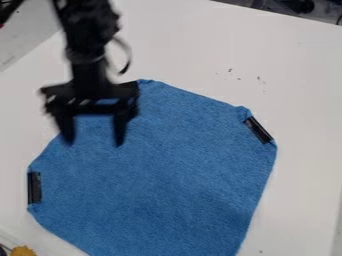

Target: Fold the cloth from bottom left to top right

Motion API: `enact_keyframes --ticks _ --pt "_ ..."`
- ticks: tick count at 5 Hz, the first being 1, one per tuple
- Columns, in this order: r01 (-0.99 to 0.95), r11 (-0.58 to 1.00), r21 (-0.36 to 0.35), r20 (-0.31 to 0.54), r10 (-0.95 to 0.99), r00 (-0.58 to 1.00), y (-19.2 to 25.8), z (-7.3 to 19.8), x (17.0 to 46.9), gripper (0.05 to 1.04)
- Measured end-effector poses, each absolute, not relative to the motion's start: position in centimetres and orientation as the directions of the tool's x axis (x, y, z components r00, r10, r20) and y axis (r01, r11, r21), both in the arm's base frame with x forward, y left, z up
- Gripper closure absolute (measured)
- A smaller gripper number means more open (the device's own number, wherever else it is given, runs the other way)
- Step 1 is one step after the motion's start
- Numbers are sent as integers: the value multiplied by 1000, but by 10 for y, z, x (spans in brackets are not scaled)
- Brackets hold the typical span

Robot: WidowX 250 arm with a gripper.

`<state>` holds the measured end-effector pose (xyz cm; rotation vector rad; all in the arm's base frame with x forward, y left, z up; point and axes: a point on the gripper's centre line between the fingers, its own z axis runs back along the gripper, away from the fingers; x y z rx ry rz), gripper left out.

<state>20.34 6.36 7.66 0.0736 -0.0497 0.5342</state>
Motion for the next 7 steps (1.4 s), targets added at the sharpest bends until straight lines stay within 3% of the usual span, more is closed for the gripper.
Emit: enact_keyframes --ticks 1,2,4,7 --pt "-506 860 62 122 497 859 75 60 172 84" --pt "-484 874 47 107 477 872 95 51 160 84" --pt "-432 901 36 47 431 901 138 48 162 84" --pt "-474 880 13 33 473 880 148 20 151 84"
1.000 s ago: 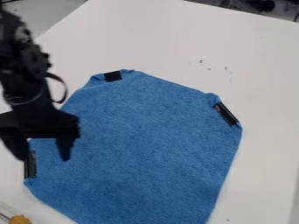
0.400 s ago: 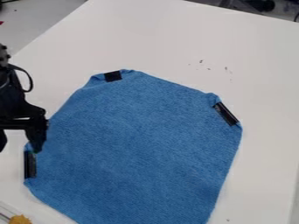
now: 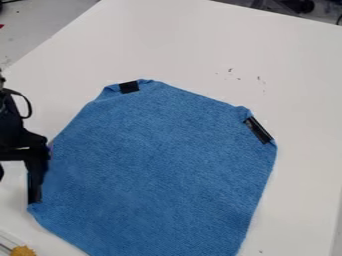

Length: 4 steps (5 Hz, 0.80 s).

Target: Fold the cloth from bottom left to top right

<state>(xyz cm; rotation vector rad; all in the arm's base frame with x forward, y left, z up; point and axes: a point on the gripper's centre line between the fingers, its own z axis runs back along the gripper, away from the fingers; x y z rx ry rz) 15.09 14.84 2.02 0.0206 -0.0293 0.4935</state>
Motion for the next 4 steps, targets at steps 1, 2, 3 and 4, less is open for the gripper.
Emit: enact_keyframes --ticks 1,2,3,4 --pt "-490 872 -14 19 490 872 147 12 149 131" --pt "-496 868 -25 -2 496 868 147 6 150 418" --pt "-507 861 -31 -9 507 862 149 3 154 716" --pt "-510 859 -30 -1 511 860 152 3 159 913"
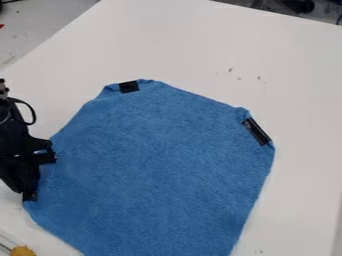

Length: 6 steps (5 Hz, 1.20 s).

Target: Fold the cloth from bottom left to top right

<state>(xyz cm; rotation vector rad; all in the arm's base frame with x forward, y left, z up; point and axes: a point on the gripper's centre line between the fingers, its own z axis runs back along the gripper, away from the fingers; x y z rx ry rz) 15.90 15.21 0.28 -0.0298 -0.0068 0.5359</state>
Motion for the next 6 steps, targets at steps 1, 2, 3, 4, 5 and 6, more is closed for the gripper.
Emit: enact_keyframes --ticks 1,2,3,4,5,6 --pt "-497 867 -29 -11 497 868 153 3 163 1000" --pt "-498 867 -2 -18 497 867 157 8 164 1018" --pt "-474 877 82 -10 477 879 154 39 174 1021" --pt "-444 888 119 -30 451 892 134 59 200 1021" --pt "-421 902 91 -16 425 905 108 62 232 1021" --pt "-384 923 31 -47 385 922 81 48 265 1021"
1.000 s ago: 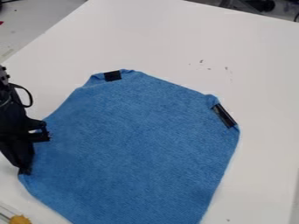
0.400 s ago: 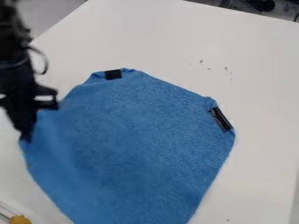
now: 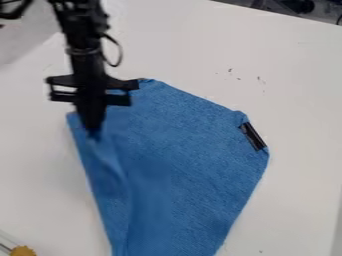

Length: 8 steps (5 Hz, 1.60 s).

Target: Fold the cloth from bottom left to top right

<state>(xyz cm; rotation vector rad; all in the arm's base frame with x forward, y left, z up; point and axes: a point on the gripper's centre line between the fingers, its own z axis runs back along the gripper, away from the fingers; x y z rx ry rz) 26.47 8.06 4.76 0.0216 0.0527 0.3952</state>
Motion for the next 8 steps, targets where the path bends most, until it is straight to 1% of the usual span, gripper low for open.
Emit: enact_keyframes --ticks 1,2,3,4,5,6,7,8 --pt "-354 935 -34 -46 352 935 60 29 284 1022" --pt "-329 940 -92 -30 328 944 51 15 299 1003" --pt "-320 940 -121 -22 320 947 49 11 310 903" --pt "-299 946 -126 -11 300 954 42 16 321 672" --pt "-261 957 -125 -15 262 965 24 29 336 363" --pt "-269 956 -115 -16 269 963 4 44 347 108" --pt "-245 968 -62 0 245 969 -9 46 348 76" --pt "-216 976 -24 59 217 974 -7 50 348 81"
